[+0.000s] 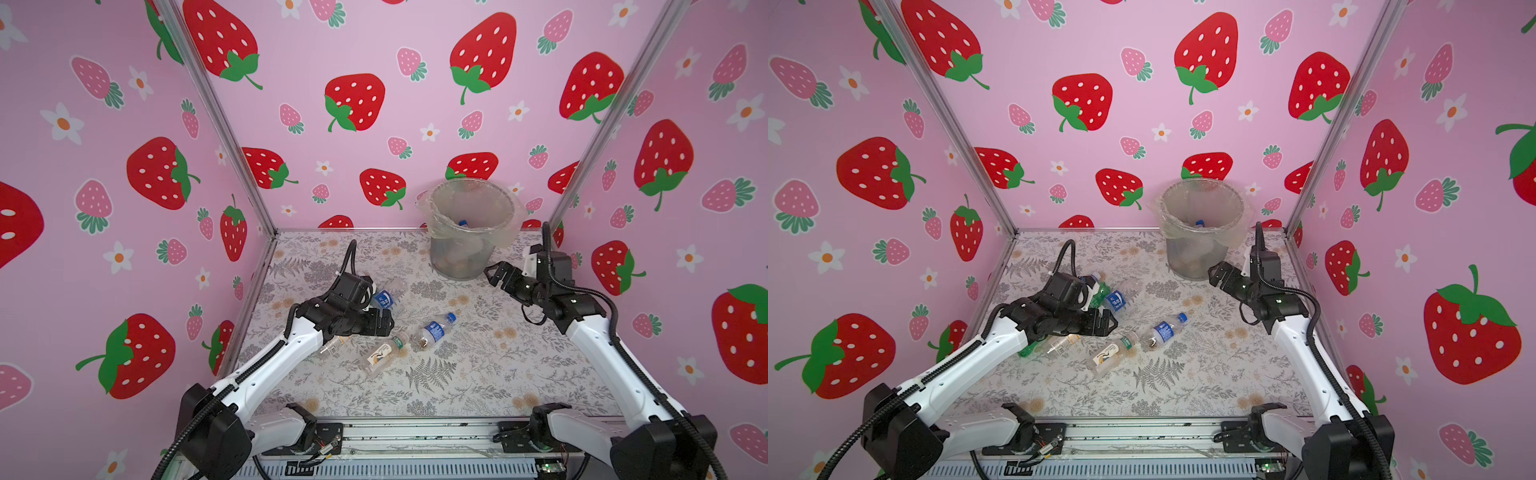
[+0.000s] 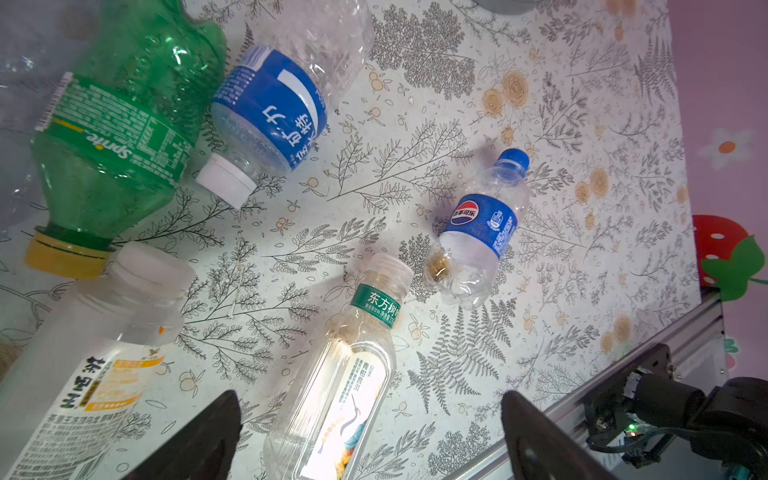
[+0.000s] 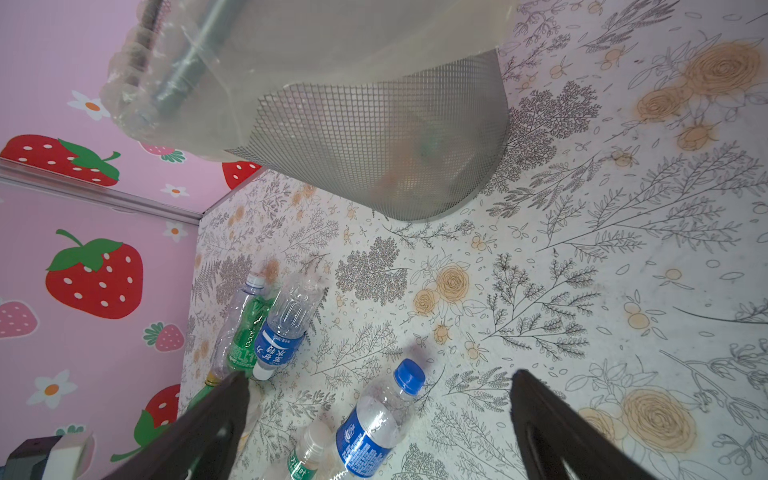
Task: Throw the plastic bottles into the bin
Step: 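Move the left gripper over the clear green-labelled tea bottle nearest the robot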
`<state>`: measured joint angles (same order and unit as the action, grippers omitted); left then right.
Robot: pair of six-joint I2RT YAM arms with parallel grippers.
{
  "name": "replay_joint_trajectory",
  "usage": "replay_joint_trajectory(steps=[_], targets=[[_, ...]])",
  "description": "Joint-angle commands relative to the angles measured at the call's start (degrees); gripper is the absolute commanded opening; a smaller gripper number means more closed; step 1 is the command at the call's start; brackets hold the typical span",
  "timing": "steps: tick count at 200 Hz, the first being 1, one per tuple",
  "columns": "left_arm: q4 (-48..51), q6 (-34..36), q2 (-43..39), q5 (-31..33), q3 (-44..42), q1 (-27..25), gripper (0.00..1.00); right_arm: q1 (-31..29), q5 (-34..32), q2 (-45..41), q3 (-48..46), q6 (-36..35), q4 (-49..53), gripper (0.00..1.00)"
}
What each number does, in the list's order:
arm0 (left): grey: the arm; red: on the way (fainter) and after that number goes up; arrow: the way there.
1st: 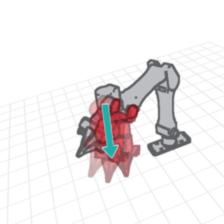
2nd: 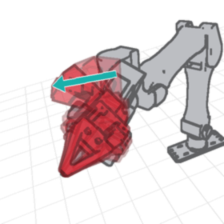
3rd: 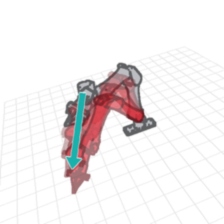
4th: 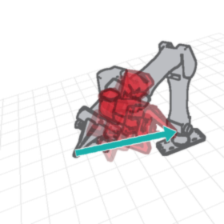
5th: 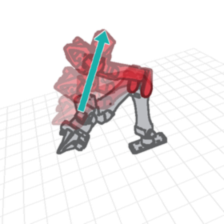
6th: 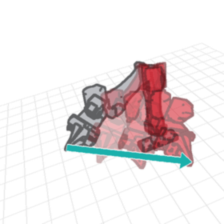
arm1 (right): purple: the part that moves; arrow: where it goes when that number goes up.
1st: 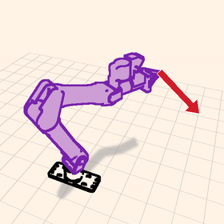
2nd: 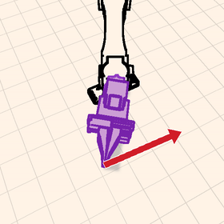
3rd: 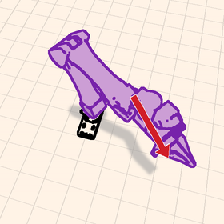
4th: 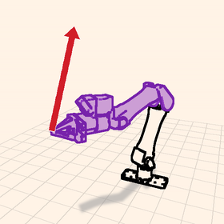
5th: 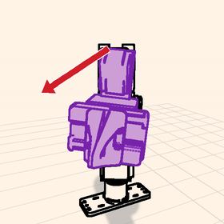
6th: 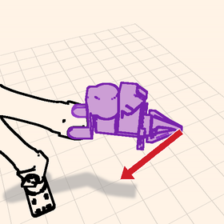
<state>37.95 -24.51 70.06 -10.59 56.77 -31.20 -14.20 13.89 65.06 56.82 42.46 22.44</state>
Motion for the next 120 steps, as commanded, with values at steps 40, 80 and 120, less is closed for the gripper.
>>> replay_joint_trajectory(steps=[40, 80, 120], targets=[[1.4, -1.2, 0.6, 3.2, -2.2, -3.0, 0.99, 0.1, 2.0, -1.5, -2.7, -1.2, -0.6, 0.99], [0.2, -2.0, 0.8, 3.7, -4.8, -3.6, 0.99, 0.1, 4.6, -1.4, -3.9, -0.1, -2.4, 0.99], [0.2, -2.1, 1.6, 5.0, -5.8, -5.0, 0.99, 0.1, 4.7, -1.2, -4.1, -0.2, -2.5, 0.99]])
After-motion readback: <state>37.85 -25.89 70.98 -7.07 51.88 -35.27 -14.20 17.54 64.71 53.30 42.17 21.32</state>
